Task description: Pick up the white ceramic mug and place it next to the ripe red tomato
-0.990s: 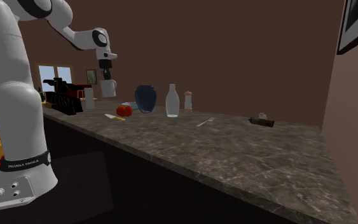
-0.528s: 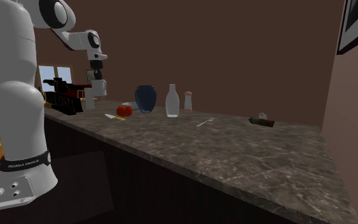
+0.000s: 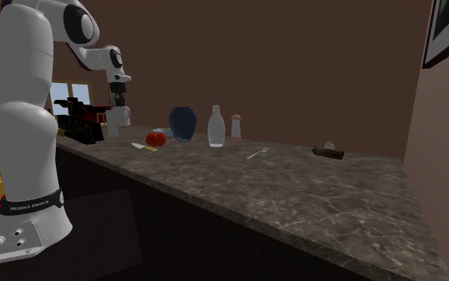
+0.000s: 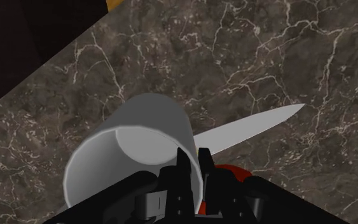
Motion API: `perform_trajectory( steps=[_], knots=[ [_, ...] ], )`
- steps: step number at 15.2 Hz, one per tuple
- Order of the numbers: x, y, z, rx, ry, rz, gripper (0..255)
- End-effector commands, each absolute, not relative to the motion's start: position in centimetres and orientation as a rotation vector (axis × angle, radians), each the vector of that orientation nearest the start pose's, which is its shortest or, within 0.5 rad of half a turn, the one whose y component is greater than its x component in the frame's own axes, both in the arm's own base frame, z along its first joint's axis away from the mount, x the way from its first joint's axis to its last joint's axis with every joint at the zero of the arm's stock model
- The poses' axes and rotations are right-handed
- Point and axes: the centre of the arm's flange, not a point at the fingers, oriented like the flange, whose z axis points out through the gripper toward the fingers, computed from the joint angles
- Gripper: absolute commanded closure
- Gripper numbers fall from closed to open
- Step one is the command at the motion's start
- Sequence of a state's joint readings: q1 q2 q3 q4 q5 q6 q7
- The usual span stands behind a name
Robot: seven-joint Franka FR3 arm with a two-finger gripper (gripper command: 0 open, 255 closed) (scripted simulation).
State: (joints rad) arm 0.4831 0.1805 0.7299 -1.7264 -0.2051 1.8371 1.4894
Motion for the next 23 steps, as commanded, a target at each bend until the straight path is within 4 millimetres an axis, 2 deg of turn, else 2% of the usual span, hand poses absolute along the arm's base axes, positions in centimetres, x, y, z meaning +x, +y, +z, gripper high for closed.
perform_trajectory(
  steps=[1,23],
  knots=[
    [24.8,54.9,48.3,-3.156,0.36,-0.113,255],
    [24.8,54.9,36.6,-3.156,0.36,-0.113,255]
  ],
)
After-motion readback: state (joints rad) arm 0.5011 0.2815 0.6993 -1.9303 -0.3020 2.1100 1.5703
